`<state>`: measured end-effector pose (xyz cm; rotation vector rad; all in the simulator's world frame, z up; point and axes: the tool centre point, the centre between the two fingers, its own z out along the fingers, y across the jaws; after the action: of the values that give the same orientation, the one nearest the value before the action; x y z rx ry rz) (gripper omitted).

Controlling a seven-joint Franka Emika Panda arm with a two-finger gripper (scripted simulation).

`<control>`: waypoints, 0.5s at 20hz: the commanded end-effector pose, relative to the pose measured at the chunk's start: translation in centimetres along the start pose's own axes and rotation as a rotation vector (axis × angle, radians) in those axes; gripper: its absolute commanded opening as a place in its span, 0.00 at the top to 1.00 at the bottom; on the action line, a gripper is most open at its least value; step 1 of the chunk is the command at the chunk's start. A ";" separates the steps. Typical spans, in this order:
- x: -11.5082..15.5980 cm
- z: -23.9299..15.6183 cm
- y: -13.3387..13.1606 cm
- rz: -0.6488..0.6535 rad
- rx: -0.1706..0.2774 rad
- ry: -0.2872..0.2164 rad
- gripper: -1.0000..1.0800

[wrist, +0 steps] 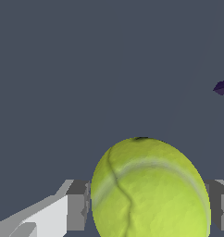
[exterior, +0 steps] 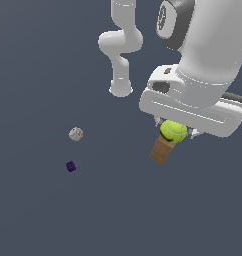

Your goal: Pick up a designated object from a clutter of objects.

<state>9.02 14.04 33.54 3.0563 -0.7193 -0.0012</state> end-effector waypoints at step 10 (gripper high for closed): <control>-0.6 -4.5 -6.4 0.001 0.002 0.000 1.00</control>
<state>11.06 19.32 37.38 3.0569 -0.7198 -0.0021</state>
